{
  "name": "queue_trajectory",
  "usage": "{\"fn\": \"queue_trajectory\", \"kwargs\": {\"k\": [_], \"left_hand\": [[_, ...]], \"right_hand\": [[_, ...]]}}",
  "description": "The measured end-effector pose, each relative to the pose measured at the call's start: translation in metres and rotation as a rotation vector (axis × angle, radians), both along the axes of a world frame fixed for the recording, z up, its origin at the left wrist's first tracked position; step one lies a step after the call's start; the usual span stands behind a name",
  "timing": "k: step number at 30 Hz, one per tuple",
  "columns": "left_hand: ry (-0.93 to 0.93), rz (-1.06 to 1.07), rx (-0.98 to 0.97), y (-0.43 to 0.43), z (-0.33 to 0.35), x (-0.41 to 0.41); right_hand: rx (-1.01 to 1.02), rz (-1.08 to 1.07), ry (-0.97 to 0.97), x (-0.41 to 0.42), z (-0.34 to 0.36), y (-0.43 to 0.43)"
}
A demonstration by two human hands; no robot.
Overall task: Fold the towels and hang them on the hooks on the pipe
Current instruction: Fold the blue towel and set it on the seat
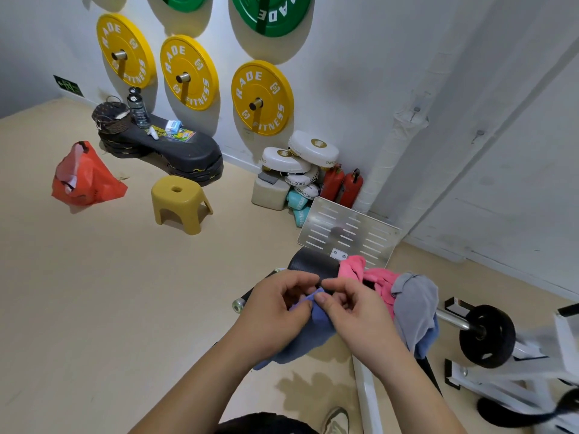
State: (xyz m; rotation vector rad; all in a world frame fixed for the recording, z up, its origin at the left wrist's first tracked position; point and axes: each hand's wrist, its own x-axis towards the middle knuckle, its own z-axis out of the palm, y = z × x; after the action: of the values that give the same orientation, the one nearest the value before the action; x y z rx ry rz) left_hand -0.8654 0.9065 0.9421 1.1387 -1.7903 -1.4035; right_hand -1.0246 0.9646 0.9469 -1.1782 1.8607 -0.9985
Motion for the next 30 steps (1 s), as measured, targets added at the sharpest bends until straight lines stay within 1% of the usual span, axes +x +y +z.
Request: {"fn": "queue_trajectory", "kwargs": {"k": [3, 6, 8, 11, 14, 17, 19, 21, 26, 30], "left_hand": [[-0.012, -0.045, -0.021, 0.0, -0.003, -0.002], [-0.06, -0.216, -0.078, -0.003, -0.003, -0.002], [-0.138, -0.298, -0.113, -0.005, -0.005, -0.001], [-0.232, -0.274, -0.135, -0.007, -0.011, 0.002], [-0.37, -0.223, -0.097, -0.015, -0.022, 0.006], [-0.566, -0.277, -0.049, -0.02, -0.032, 0.015], [-0.649, -0.296, -0.03, -0.02, -0.036, 0.021], [-0.652, -0.264, -0.008, -0.019, -0.041, 0.027], [-0.573, -0.153, 0.028, -0.023, -0.041, 0.032], [-0.516, -0.187, 0.034, -0.029, -0.03, 0.043]], "right_hand": [[0.026, 0.034, 0.007, -0.003, -0.001, 0.006], [-0.065, -0.014, 0.008, -0.008, 0.004, 0.009], [-0.13, -0.045, 0.013, -0.011, 0.009, 0.009], [-0.192, -0.114, 0.013, -0.019, 0.009, 0.007], [-0.215, -0.206, 0.055, -0.031, -0.001, 0.005], [-0.203, -0.311, 0.049, -0.043, -0.009, 0.002], [-0.227, -0.384, 0.066, -0.055, -0.011, 0.0], [-0.243, -0.459, 0.074, -0.07, -0.013, -0.003], [-0.199, -0.565, 0.085, -0.09, -0.032, -0.004], [-0.179, -0.636, 0.009, -0.091, -0.047, 0.003]]}}
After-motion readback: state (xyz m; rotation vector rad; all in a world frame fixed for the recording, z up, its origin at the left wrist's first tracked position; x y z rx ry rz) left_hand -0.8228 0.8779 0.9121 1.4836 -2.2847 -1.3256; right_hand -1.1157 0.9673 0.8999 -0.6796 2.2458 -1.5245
